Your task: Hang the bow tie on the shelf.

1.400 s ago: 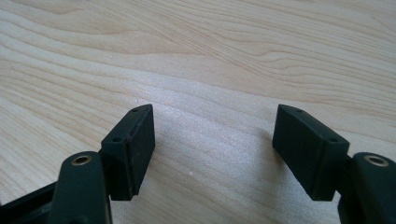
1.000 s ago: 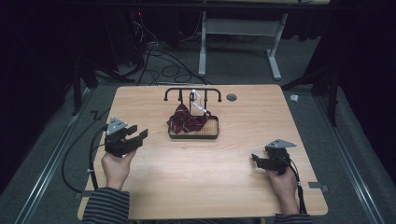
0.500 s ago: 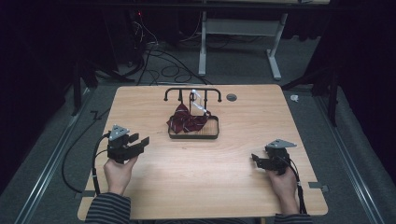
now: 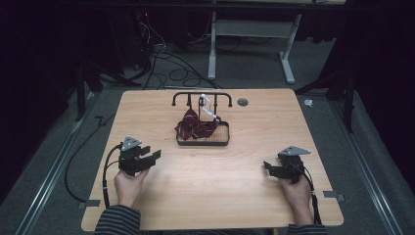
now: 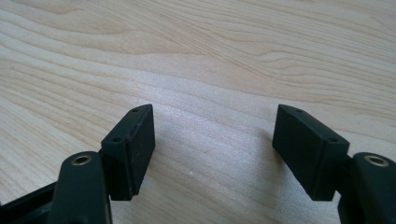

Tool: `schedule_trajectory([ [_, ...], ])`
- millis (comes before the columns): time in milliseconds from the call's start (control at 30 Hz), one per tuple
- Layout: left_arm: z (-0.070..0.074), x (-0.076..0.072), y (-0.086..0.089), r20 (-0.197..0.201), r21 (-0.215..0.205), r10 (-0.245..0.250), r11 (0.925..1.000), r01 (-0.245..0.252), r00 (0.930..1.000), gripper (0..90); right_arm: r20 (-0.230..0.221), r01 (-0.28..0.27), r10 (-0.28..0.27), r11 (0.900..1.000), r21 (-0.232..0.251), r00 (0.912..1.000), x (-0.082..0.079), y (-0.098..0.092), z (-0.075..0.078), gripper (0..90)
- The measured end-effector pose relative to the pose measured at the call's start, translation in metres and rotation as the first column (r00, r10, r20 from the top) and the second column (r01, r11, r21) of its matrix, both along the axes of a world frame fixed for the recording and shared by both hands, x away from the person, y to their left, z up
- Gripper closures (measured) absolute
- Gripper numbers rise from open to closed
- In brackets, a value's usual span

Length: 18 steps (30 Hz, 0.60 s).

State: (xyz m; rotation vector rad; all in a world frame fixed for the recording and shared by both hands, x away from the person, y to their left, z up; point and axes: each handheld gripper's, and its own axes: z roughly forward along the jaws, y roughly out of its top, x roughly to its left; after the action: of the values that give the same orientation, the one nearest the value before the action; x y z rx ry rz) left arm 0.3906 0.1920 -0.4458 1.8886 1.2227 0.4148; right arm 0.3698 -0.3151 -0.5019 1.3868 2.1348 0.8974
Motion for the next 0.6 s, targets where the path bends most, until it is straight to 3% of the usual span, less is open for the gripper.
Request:
schedule_trajectory([
  [300,-0.017,0.0,-0.006,-0.03,0.033,-0.01,0.9994,0.011,0.9995,48.3,0.0,0.0,0.0,1.0,0.0,1.0,0.0,0.0,0.0,31.1],
  [467,-0.026,0.002,-0.006,-0.056,0.013,-0.005,0.9999,0.006,0.9984,48.3,0.0,0.0,0.0,1.0,0.001,1.0,0.0,0.0,0.0,31.1],
  [600,-0.036,0.005,-0.009,-0.064,0.036,0.007,0.9993,-0.005,0.9979,48.2,0.0,0.0,0.0,1.0,0.0,1.0,0.0,0.0,0.0,31.2],
])
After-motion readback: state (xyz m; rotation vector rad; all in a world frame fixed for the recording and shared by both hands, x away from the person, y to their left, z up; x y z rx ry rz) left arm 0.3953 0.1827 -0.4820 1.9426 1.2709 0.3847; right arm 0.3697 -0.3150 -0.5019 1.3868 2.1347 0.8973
